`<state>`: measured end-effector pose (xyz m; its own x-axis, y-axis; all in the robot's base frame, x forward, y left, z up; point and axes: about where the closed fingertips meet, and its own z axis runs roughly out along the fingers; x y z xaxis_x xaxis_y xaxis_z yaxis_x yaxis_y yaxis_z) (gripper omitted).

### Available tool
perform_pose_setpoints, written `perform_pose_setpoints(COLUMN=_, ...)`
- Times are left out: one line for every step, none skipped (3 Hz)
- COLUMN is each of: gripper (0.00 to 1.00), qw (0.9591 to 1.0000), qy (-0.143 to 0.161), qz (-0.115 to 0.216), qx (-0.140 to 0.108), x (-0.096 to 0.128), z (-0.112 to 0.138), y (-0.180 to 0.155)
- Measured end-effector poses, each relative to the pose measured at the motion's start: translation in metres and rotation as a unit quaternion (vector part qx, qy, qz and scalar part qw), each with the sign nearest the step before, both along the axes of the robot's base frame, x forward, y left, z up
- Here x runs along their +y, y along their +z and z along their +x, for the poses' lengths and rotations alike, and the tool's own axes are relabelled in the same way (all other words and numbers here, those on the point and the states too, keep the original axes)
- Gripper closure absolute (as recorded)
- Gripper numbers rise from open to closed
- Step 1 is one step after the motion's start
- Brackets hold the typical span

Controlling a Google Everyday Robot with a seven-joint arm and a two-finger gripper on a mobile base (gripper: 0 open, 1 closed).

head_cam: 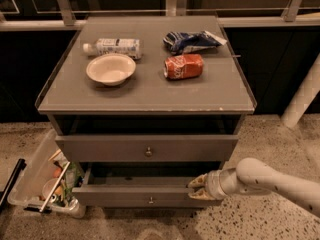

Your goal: Open middle drawer

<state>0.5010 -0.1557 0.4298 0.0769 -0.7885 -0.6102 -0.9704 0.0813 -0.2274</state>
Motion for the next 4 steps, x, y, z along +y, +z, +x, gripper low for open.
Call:
perform_pose_setpoints(gripper=1.00, qw=1.0000, qy=0.000, qz=0.000, qx=0.000, x=0.0002, z=-0.0015, y=0.0007)
perform_pose_setpoints(gripper=0.81, qw=1.0000, qy=0.000, qz=0.000, qx=0.000, x=0.0002, z=-0.0015, y=0.0007)
perform_pose_setpoints(gripper=0.58, qw=1.0000, qy=0.000, qz=0.000, qx=0.000, x=0.0002, z=-0.0015, y=0.0006)
perform_pose_setpoints(gripper=0.35, qw=1.0000, qy=0.000, qz=0.000, qx=0.000, x=0.0002, z=-0.0015, y=0.0006)
